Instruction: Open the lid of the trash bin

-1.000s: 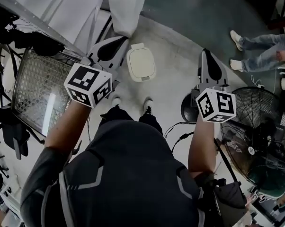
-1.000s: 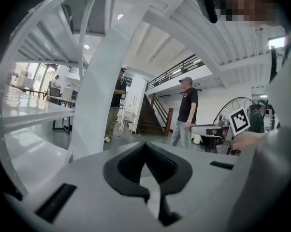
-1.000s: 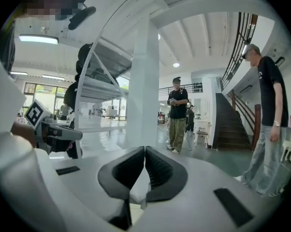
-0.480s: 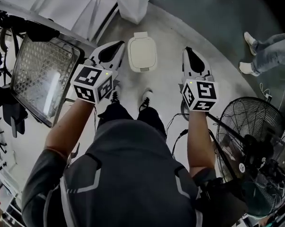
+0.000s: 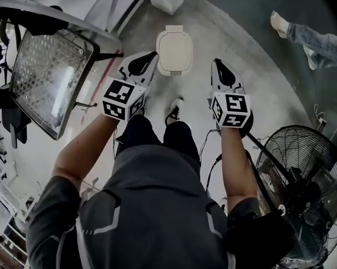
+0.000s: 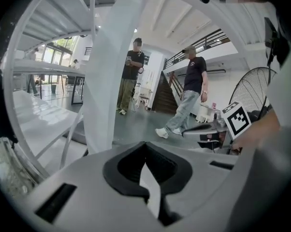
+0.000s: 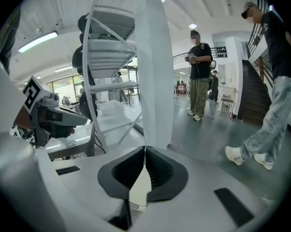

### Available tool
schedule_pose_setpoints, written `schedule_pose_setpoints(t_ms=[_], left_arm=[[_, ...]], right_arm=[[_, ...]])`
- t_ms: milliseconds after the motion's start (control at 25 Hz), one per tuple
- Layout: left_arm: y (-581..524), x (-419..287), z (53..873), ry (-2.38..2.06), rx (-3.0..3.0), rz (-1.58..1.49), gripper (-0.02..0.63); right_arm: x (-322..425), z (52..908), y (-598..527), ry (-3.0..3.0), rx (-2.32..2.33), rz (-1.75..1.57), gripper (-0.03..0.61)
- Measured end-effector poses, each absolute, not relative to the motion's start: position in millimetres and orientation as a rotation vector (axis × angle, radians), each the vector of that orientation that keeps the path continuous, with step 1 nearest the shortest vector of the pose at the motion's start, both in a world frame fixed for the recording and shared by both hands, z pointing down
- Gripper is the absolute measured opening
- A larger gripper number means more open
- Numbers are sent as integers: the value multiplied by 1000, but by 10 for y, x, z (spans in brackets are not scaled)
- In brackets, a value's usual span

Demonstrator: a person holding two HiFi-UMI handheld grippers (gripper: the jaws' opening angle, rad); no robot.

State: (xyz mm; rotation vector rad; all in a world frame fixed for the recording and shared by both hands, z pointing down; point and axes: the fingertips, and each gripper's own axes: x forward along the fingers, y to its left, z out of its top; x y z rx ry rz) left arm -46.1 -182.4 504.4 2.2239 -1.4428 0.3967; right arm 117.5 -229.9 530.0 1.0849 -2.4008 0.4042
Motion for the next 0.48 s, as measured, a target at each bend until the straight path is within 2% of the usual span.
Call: schedule_pose_setpoints(t_ms=[480], left_arm=[[-1729, -416, 6305, -1400, 2078, 511, 9]], right_arm=[[1034, 6557, -2163, -2289, 1049, 523, 29]])
